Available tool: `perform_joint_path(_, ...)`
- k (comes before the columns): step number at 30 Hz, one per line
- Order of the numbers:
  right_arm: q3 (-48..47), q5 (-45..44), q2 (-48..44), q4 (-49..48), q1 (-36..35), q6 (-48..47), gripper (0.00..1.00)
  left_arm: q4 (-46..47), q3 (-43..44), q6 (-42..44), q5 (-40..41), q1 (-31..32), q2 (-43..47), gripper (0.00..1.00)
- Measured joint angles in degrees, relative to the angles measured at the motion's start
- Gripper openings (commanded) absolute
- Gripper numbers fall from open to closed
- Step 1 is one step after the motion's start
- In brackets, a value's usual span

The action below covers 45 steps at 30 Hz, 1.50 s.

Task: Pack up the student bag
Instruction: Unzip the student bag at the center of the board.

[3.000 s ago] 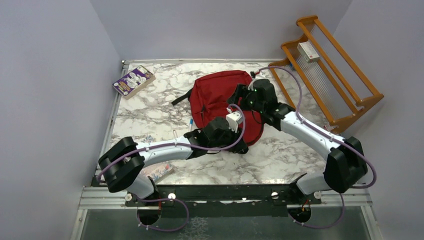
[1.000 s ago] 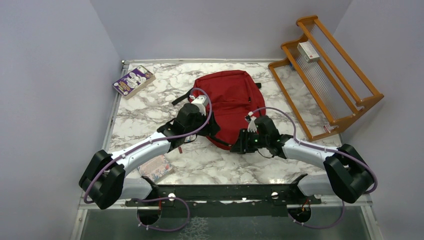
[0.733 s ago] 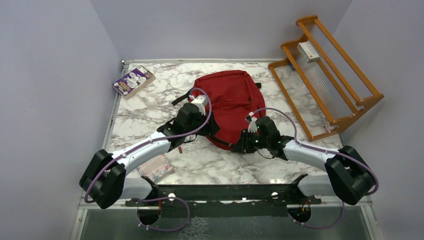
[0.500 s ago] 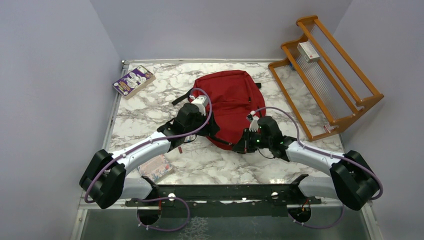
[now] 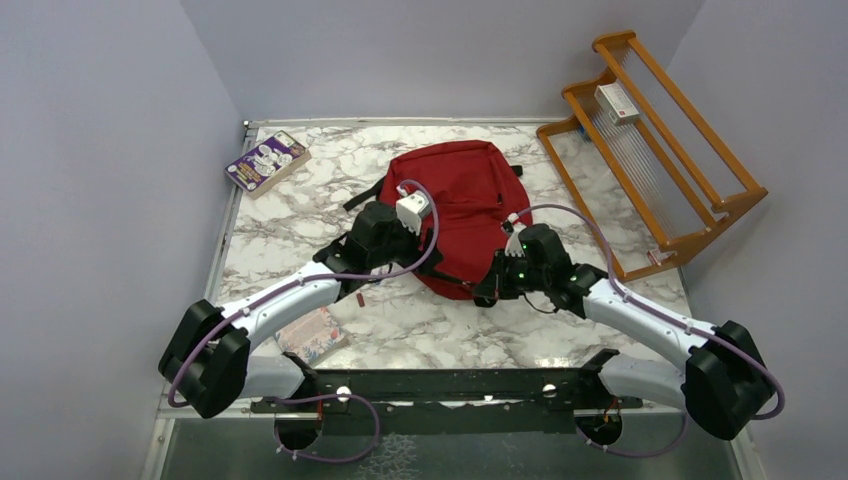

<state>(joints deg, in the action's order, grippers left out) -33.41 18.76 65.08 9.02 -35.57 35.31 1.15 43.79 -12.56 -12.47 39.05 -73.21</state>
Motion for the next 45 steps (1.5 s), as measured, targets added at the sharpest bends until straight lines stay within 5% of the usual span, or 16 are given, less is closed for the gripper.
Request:
perform_joint_path(13, -0.3, -1.8, -1.0, 4.9, 0.0, -0.7, 0.01, 5.9, -7.2, 37.9, -13.8, 0.8, 7.6, 0.68)
perform_joint_path(23, -0.3, -1.8, -1.9, 4.9, 0.0, -0.9, 0.01, -0.7, -2.6, 60.4, -22.6, 3.3, -0.3, 0.61)
perform_joint_path(35, -0.1, -1.7, -3.1, 4.9, 0.0, -0.9, 0.01, -8.1, 4.7, 68.1, -23.0, 7.2, -10.2, 0.46)
perform_joint_path(45, 0.2, -2.4, -4.4, 6.0, 0.0, -0.8, 0.01, -11.1, 8.5, 67.8, -23.0, 7.2, -14.0, 0.06)
